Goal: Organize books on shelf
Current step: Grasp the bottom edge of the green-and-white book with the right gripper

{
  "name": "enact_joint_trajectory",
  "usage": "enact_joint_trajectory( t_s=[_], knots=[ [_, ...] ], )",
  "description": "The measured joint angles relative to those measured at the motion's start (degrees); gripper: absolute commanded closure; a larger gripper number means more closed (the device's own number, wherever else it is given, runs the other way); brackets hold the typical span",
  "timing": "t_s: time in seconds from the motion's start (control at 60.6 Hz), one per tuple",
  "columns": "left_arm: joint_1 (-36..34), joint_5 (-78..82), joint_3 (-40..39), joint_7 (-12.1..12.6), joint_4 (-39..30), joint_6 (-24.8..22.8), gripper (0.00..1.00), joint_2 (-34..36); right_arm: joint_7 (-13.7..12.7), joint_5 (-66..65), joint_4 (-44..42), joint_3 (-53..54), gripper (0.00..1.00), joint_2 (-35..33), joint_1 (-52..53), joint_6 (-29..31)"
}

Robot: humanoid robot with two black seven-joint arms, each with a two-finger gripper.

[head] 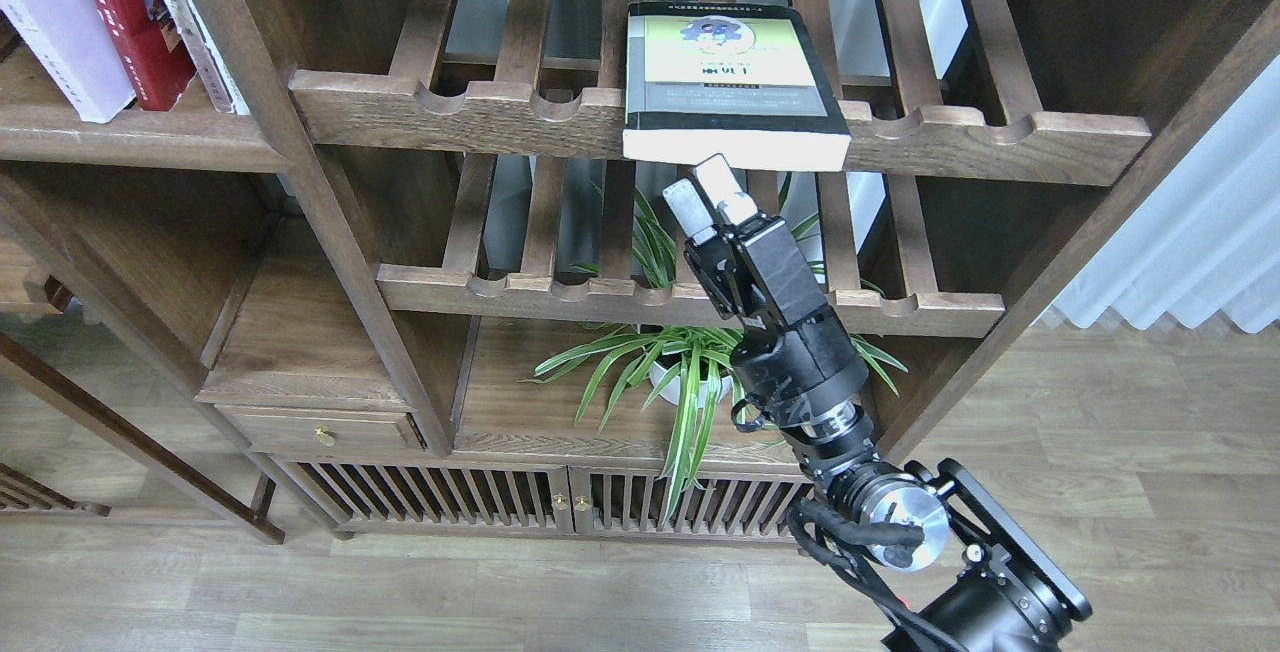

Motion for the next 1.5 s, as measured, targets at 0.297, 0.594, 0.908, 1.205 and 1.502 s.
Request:
enact_joint_trajectory(
  t_s=[0.297,0.594,0.908,1.205,1.502],
  knots=[
    [0.00,-0.84,-0.34,-0.05,0.53,0.00,0.21,0.00,-0.06,0.25,-0.02,0.05,0.05,0.00,1.88,-6.35],
    [0.00,-1.02,-0.35,0.00,0.75,0.00,0.21,0.07,-0.09,0.47,-0.02,0.04,0.05,0.00,5.91,-14.91],
    [0.00,-1.25,-0.58,0.01,0.87,0.00,0.21,0.08,-0.09,0.61,-0.02,1.24,0.11,0.00,7.50,-15.38],
    [-0.06,-1.35,-1.02,0.01,0.87,0.00,0.20,0.33,-0.09,1.20,-0.02,3.90,0.47,0.01,6.80,-15.47],
    [-0.08,-1.35,-1.12,0.01,0.94,0.00,0.20,0.42,-0.14,2.59,0.02,4.83,0.97,0.00,4.20,-13.84]
  ],
)
